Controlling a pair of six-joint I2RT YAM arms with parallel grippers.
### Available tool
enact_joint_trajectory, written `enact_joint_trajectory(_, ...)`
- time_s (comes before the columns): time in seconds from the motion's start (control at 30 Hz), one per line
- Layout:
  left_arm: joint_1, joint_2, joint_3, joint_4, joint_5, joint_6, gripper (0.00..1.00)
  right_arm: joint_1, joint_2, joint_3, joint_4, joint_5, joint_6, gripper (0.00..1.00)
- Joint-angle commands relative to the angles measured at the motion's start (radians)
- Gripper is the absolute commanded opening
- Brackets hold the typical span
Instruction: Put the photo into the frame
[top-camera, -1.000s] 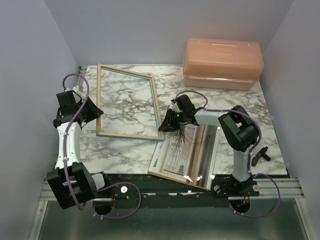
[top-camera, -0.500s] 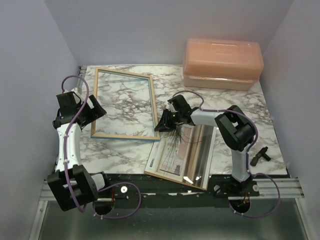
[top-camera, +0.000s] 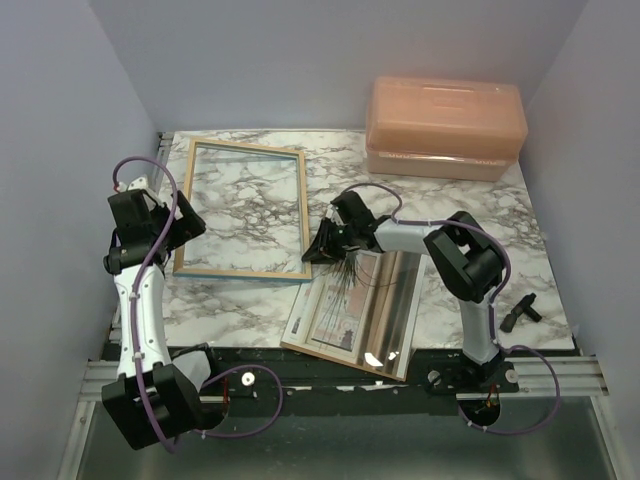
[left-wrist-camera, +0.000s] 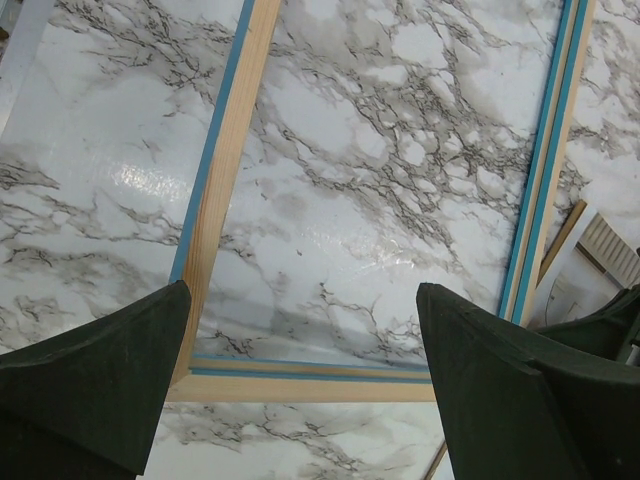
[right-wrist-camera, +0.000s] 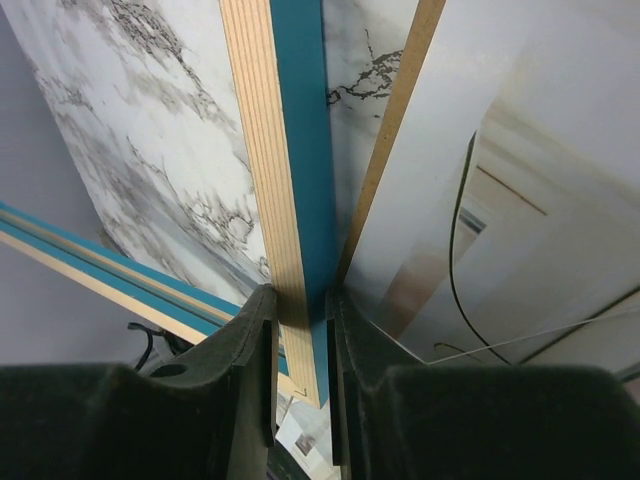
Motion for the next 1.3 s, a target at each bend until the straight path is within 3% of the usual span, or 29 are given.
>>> enact_joint_trajectory(0.0,-0.004,-0.012,-0.032,0.036,0.05,-0.009,0.99,0.017,0.062,-0.029,-0.008,0.1,0.068,0.0)
enact_joint_trajectory(0.37,-0.009,0.022,-0.04,0.048,0.149,-0.014,0.99,0.021,0.072,-0.02,0.028,0.123,0.088,0.01)
enact_joint_trajectory(0.77,-0.011,0.044,-0.037,0.048,0.181,-0.014,0.99,0.026,0.06,-0.021,0.017,0.169,0.037,0.11)
enact_joint_trajectory(0.97,-0.014,0.051,-0.037,0.048,0.19,-0.014,0.99,0.028,0.052,-0.012,0.019,0.17,0.02,0.21)
enact_joint_trajectory(1.27,-0.018,0.064,-0.037,0.048,0.202,-0.013,0.99,0.029,0.049,-0.009,0.04,0.146,0.034,0.25)
